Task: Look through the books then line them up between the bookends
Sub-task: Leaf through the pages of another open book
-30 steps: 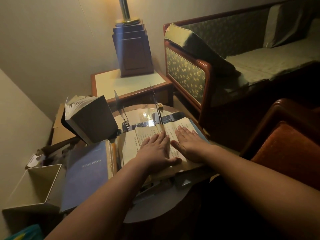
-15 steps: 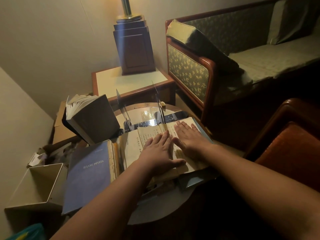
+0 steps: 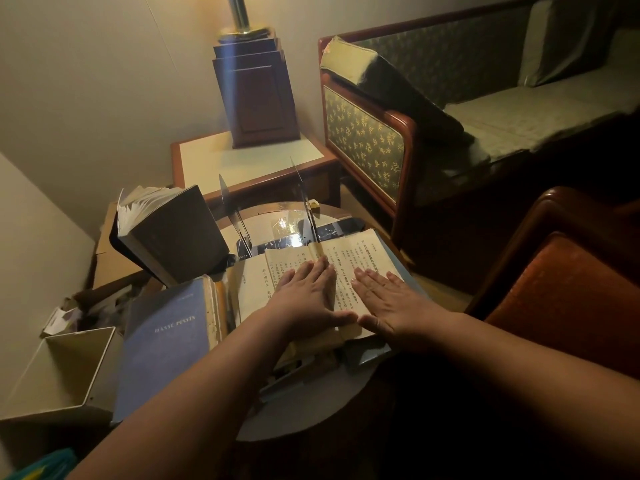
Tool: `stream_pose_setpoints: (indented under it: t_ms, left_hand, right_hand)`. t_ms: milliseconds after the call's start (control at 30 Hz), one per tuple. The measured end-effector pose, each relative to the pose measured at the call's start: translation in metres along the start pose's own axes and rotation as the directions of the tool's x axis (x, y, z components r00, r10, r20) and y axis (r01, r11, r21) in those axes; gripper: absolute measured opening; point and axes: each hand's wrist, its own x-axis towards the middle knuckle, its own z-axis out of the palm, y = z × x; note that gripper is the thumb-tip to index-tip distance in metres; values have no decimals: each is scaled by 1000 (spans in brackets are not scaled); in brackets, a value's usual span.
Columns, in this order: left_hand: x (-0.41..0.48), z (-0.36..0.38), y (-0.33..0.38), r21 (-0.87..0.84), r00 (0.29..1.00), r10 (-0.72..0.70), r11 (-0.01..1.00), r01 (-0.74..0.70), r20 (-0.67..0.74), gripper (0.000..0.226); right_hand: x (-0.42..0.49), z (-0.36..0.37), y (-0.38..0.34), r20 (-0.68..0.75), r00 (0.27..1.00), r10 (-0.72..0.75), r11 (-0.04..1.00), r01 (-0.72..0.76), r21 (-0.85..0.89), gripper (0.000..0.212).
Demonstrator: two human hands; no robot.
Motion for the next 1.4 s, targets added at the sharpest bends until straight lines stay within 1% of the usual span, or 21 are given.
stream_pose_setpoints:
  t_ms: [100, 200, 267, 367, 500, 600, 767, 1000, 1100, 1167, 1233, 1300, 1400]
  left_hand:
    - [0, 1, 0, 2, 1000, 2, 1000, -2, -12, 108]
    - [0, 2, -1, 10, 1000, 5, 1000, -5, -15, 107]
    - [1, 3, -2, 19, 1000, 4, 1000, -4, -15, 108]
    - [1, 6, -3, 25, 1000, 2, 1000, -2, -21, 107]
    - [0, 5, -3, 13, 1000, 2, 1000, -1, -18, 107]
    - [-1, 5, -3, 19, 1000, -2, 1000, 3, -18, 106]
    - [0, 6, -3, 25, 1000, -11, 1000, 12, -22, 108]
    - [-2, 7, -2, 9, 998, -19, 1000, 20, -61, 108]
    - [-4, 6, -2, -23, 994, -29, 999, 27, -107, 111]
    - [-7, 8, -2, -28, 985, -50, 999, 46, -163, 114]
    - [-13, 11, -1, -11, 968, -83, 996, 83, -238, 109]
    - [-19, 16, -1, -26, 946, -138, 990, 136, -293, 95]
    - [-30, 21, -5, -163, 919, -242, 966, 199, -313, 82]
  right_hand:
    - [7, -6, 3, 9, 1000, 13, 1000, -13, -9, 94]
    - [17, -18, 7, 9, 999, 32, 999, -33, 15, 90]
    - [26, -23, 11, 5, 999, 48, 999, -48, 25, 90]
    - [47, -28, 16, -26, 997, 78, 996, -77, 33, 90]
    - [75, -32, 20, -79, 989, 121, 992, -118, 51, 79]
    - [82, -30, 21, -107, 987, 119, 993, -117, 22, 80]
    - [62, -23, 19, -80, 992, 100, 995, -102, -15, 82]
    - [9, -2, 15, -49, 998, 46, 998, -48, -48, 95]
    - [4, 1, 14, -47, 997, 57, 997, -59, -58, 91]
    - [4, 1, 13, -52, 997, 56, 996, -60, -68, 87]
    - [4, 1, 13, -51, 997, 54, 996, -58, -73, 86]
    - [4, 1, 13, -50, 997, 53, 996, -56, -67, 86]
    - [2, 0, 11, -45, 997, 61, 996, -63, -56, 86]
